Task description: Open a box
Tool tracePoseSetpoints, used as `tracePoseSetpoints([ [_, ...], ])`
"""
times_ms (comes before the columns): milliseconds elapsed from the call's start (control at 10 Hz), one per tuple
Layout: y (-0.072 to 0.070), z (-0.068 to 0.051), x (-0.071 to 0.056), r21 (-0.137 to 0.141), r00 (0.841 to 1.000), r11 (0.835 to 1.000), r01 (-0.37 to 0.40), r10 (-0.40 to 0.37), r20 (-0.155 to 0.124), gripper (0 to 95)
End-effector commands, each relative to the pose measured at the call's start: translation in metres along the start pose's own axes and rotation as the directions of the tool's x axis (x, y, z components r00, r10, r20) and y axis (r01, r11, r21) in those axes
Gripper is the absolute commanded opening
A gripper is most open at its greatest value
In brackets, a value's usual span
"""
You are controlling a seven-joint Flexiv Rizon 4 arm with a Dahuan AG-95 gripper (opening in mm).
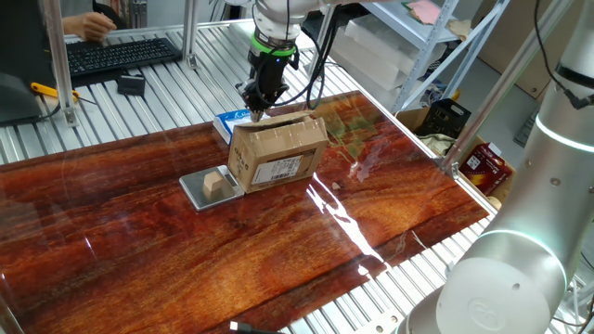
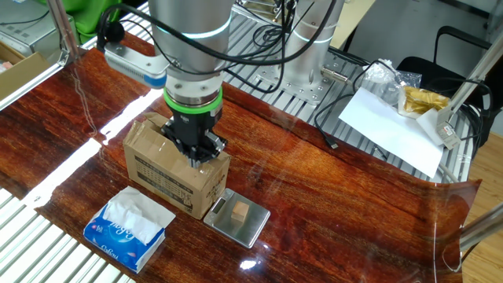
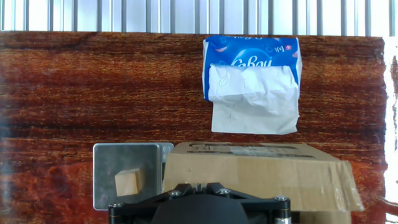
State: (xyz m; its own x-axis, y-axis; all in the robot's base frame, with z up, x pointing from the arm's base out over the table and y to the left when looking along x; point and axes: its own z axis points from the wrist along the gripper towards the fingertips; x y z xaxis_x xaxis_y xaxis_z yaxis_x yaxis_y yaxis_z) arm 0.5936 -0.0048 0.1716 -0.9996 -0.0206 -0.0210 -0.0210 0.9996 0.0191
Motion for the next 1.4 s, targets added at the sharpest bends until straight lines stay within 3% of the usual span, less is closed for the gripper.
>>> tracePoseSetpoints([
  [100,0.0,0.005,-0.002,-0.001,1.0,1.0,0.001,-0.001,0.006,0.0],
  [900,0.006,0.03,-0.004,-0.017,1.0,1.0,-0.009,0.009,0.016,0.0],
  [1400,0.003,0.032,0.003,-0.015,1.0,1.0,0.01,-0.01,0.001,0.0],
])
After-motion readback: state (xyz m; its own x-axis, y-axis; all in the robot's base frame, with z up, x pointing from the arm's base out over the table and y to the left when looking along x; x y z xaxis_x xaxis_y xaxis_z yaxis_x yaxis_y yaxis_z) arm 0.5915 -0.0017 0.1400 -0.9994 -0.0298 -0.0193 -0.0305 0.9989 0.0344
